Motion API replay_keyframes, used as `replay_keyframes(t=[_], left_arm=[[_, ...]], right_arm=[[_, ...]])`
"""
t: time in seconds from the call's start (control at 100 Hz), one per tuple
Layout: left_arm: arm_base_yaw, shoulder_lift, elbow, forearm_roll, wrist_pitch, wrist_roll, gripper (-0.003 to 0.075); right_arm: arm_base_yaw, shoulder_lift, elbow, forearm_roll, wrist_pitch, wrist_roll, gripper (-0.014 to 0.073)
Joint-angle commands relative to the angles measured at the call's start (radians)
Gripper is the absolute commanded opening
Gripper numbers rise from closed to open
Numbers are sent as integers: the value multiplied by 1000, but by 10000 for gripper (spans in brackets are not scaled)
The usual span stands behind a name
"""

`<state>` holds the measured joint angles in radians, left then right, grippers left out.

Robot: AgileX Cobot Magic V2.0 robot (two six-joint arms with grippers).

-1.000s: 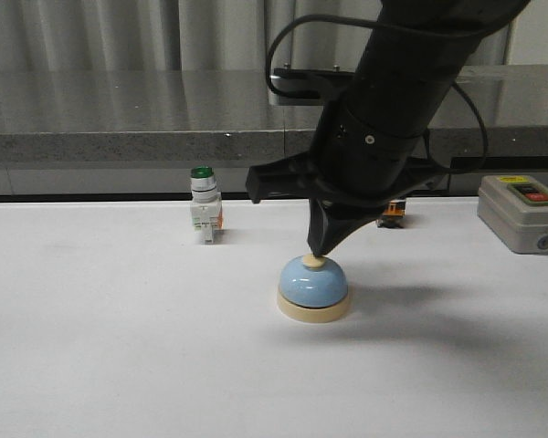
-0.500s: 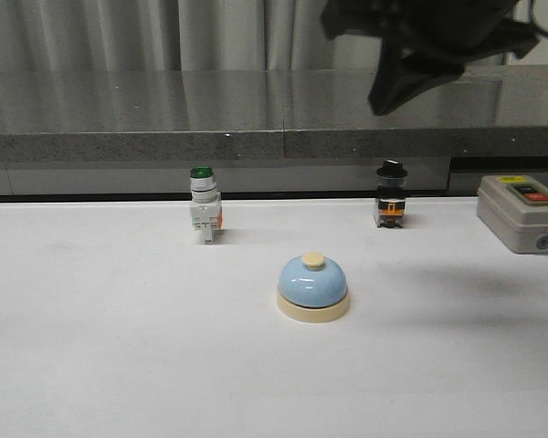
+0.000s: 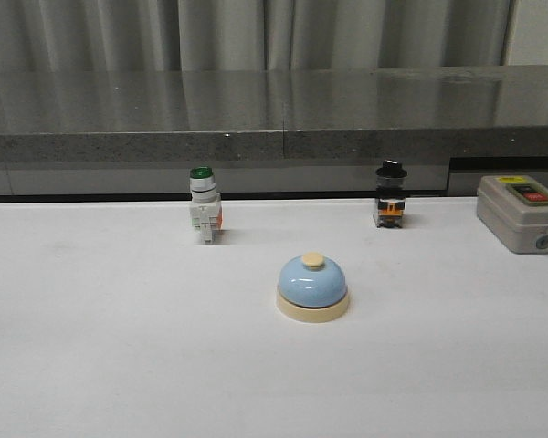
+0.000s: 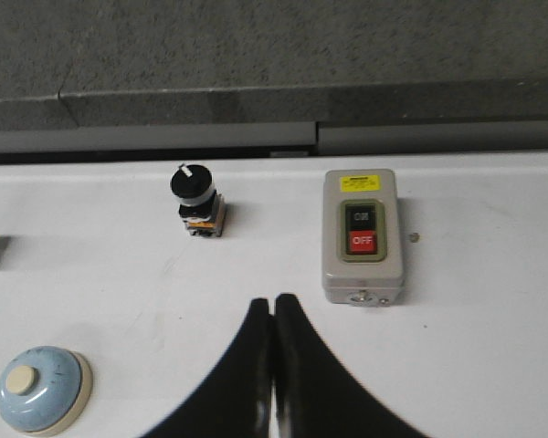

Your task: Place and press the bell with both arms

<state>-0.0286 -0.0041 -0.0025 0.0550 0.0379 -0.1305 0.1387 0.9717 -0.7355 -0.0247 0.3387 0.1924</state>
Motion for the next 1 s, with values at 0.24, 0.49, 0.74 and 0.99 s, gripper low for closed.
replay_keyframes(t=[0.24, 0.49, 0.74, 0.99], left_arm=[[1, -33, 55, -8, -86, -9, -21], [1, -33, 55, -8, -86, -9, -21], [1, -33, 55, -8, -86, -9, -21], [1, -33, 55, -8, -86, -9, -21]], right_arm=[[-38, -380, 196, -23, -121, -8, -64], [-38, -617, 266, -35, -92, -8, -64], [-38, -666, 266, -35, -80, -8, -64], [-38, -666, 266, -35, -80, -8, -64]])
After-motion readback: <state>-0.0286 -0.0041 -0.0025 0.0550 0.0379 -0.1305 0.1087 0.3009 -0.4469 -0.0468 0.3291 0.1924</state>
